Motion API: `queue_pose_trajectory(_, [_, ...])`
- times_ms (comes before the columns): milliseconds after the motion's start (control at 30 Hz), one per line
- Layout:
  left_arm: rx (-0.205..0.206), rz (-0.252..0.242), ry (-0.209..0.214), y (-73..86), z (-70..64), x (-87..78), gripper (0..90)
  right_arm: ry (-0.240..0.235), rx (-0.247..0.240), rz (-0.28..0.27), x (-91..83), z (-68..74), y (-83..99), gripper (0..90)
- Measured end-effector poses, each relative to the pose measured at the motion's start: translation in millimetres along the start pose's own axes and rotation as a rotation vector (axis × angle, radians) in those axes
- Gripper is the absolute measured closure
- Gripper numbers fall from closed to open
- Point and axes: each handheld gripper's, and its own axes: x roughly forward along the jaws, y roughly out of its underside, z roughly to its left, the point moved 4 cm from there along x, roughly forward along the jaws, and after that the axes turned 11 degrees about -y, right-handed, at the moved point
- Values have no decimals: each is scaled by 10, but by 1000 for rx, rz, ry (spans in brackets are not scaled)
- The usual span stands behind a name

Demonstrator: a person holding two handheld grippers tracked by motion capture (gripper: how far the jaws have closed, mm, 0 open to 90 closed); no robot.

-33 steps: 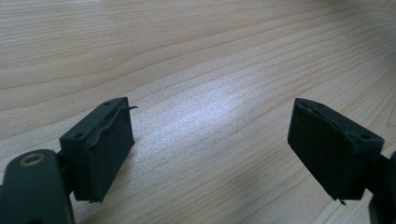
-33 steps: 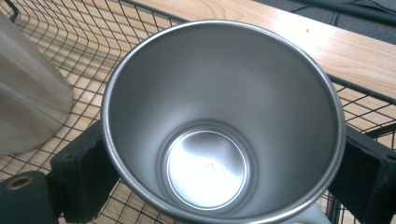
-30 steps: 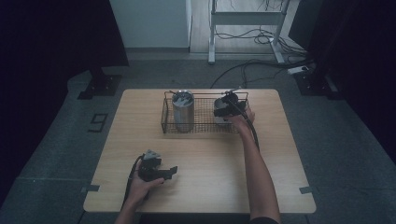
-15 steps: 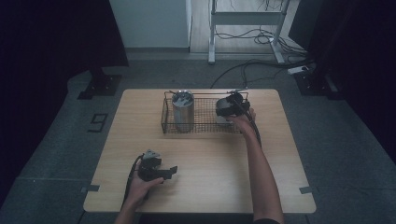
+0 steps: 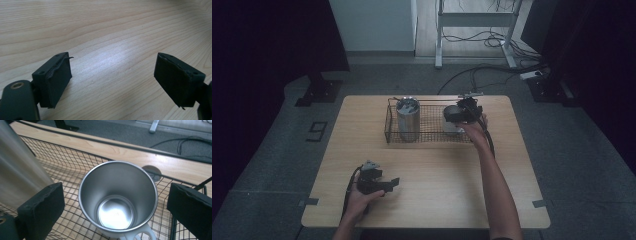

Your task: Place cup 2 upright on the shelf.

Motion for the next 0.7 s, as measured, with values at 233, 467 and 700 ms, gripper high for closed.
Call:
queue_pose_trajectory(233, [-2,-5,-5,6,17,-28,143,-12,-16,-36,-169,68,-4,37])
queue_pose_trajectory(467, [8,-11,-14,19,-5,-64,143,-10,-4,-54,-370,112,140,59])
queue_pose_trajectory(700, [5,-9,-23,34,-6,-70,143,-31,1,-84,-544,96,350,80])
